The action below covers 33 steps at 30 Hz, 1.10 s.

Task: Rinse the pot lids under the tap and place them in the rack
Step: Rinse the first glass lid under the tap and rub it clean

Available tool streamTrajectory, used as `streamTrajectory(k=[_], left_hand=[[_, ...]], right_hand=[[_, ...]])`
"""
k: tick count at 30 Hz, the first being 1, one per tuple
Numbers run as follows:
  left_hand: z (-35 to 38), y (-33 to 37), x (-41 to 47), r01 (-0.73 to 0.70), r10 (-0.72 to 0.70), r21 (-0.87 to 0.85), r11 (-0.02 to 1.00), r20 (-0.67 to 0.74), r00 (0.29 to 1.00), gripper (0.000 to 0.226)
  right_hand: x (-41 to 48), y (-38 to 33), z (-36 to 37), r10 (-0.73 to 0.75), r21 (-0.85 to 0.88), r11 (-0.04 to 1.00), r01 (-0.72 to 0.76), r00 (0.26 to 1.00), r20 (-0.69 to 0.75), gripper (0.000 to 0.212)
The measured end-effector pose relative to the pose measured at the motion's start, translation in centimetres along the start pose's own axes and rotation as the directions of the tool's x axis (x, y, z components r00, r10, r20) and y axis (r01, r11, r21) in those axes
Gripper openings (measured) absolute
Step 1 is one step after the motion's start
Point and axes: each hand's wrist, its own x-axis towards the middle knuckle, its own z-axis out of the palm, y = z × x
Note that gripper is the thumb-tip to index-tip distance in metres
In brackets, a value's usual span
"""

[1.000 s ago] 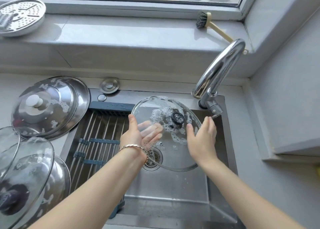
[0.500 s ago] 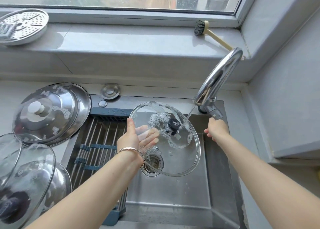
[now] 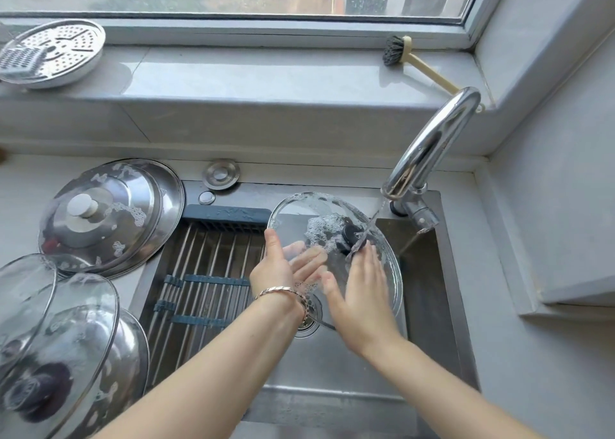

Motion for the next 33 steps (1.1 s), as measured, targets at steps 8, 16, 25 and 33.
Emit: streamTrajectory(k=[8, 16, 25, 33], left_hand=[[-0.8, 0.1, -1.3, -0.055, 0.054, -0.039, 0.998, -0.009, 0.998, 0.050], [-1.8, 0.5, -2.3, -0.042, 0.042, 0.018, 0.999, 0.016, 0.999, 0.050], [-2.3, 0.4, -2.9, -0.003, -0.021, 0.221, 0.975, 0.105, 0.994, 0.048], [-1.7, -0.2, -2.8, -0.058, 0.031, 0.331, 0.942, 0.085, 0.996, 0.052]], right_hand=[[0.4, 0.5, -0.2, 0.049, 0.031, 0.998, -0.045, 0.991, -0.127, 0.087], [1.6, 2.5, -1.3, -0.090, 0.111, 0.988, 0.104, 0.988, -0.123, 0.067], [2.5, 2.3, -3.4, -0.223, 0.493, 0.857, 0.150, 0.971, 0.092, 0.046], [0.7, -0.5, -3.6, -0.410, -0.221, 0.864, 0.453, 0.887, 0.215, 0.071]])
